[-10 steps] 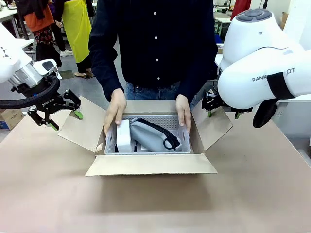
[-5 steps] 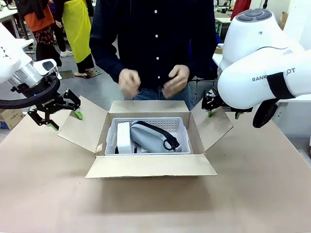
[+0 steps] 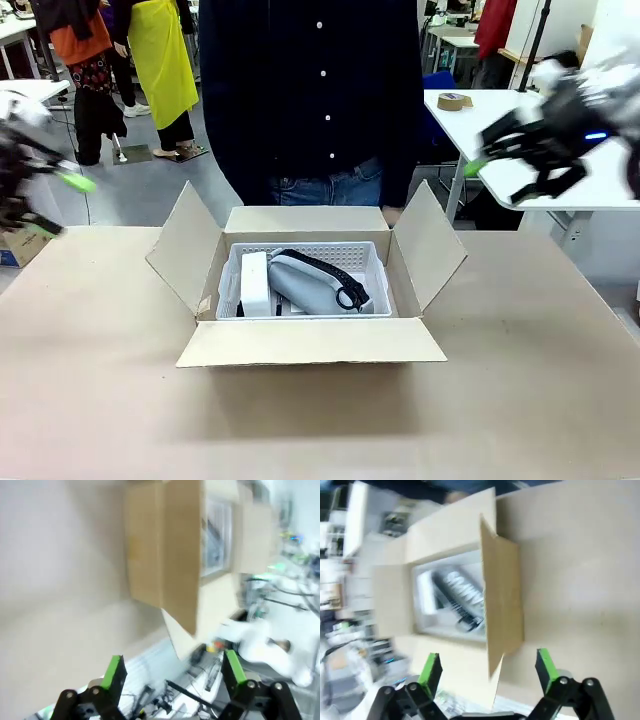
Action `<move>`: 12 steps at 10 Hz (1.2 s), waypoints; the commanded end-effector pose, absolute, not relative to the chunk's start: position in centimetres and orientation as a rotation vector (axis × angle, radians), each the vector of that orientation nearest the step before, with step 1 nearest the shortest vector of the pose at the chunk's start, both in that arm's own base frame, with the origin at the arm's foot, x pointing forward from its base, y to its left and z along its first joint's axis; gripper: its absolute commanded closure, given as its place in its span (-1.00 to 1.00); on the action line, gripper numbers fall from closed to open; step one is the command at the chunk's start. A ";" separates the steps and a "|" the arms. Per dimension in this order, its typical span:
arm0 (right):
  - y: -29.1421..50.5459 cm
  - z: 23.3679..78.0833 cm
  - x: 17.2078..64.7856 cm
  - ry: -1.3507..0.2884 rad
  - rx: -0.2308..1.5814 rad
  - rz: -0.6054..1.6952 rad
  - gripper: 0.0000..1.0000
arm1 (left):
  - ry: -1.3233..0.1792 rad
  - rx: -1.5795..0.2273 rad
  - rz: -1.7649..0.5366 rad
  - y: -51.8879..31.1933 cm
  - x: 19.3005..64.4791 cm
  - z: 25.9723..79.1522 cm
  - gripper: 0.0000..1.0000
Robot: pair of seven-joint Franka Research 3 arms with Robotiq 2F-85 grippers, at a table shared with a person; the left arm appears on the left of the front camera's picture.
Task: Pack the gift set into the box.
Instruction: Lift both hands away from the flaps of the Package Box, then press and hold the closed box until the human finishes sealing it.
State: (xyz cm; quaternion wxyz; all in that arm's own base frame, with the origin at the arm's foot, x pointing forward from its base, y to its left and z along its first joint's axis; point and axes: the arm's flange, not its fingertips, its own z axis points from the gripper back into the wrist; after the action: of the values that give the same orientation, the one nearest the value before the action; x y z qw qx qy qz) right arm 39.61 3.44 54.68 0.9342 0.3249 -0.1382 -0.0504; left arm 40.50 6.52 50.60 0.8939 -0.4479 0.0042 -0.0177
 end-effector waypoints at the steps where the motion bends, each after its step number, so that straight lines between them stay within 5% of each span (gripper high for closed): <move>1: -4.9 50.9 36.6 -0.051 1.158 -0.144 -1.00 | 0.301 -1.582 -0.188 13.5 41.9 47.1 -1.00; 4: -9.3 43.9 35.0 -0.079 1.344 -0.366 -1.00 | 0.246 -1.852 -0.005 17.0 43.2 43.2 -1.00; 5: -7.8 49.4 33.4 -0.173 1.190 -0.142 -1.00 | 0.053 -1.418 -0.127 16.2 38.7 45.3 -1.00; 12: -7.8 49.4 33.4 -0.173 1.190 -0.142 -1.00 | 0.053 -1.418 -0.127 16.2 38.7 45.3 -1.00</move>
State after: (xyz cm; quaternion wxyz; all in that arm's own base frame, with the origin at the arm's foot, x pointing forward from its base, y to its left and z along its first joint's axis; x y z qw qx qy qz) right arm 33.50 -7.89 49.61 0.8285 0.5498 -0.0768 -0.0729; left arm 38.98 16.40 45.37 0.7557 -0.6514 0.0219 -0.0633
